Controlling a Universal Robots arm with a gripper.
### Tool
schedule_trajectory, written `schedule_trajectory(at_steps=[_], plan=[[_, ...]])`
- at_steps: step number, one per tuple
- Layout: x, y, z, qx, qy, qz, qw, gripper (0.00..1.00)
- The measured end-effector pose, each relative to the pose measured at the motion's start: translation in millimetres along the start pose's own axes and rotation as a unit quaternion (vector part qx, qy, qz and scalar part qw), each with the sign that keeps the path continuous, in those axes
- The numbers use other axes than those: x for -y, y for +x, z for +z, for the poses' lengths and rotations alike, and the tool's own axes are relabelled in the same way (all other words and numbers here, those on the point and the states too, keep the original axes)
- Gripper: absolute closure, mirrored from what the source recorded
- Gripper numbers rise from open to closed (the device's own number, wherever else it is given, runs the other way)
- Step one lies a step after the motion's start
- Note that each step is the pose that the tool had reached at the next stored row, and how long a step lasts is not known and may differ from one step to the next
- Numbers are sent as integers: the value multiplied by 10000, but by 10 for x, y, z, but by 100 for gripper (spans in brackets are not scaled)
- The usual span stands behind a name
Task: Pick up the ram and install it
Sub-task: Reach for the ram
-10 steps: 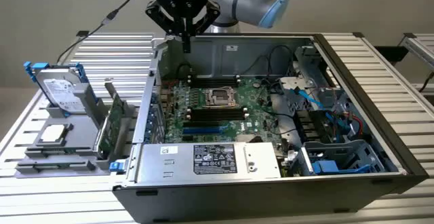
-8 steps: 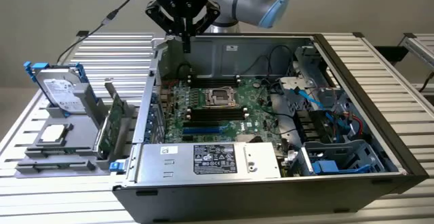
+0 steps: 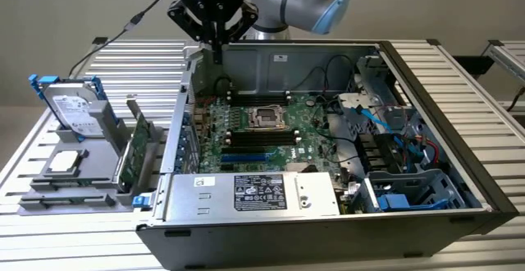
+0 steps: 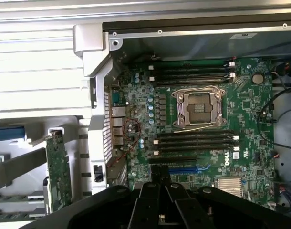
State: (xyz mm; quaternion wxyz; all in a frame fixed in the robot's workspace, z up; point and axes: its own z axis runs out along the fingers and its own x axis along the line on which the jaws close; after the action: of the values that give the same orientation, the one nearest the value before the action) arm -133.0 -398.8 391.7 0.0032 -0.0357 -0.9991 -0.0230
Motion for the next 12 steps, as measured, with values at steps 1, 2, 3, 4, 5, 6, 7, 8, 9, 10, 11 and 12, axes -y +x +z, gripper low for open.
schedule_trajectory(at_steps=[1,2,3,4,5,6,7,8,9,10,11,12], plan=[[3,38,5,-27,2,2,10000,89],[6,76,11,-53,5,3,10000,89],[9,113,16,-76,7,4,10000,89],[12,152,23,-98,8,4,10000,89],[16,197,30,-103,10,5,9999,89],[20,242,38,-103,11,5,9999,89],[25,287,45,-103,11,5,9999,89],[30,333,53,-103,12,4,9999,89],[35,378,61,-102,12,5,9999,89],[41,423,69,-103,12,6,9999,89],[47,468,78,-103,12,5,9999,89],[55,512,86,-102,12,4,9999,89]])
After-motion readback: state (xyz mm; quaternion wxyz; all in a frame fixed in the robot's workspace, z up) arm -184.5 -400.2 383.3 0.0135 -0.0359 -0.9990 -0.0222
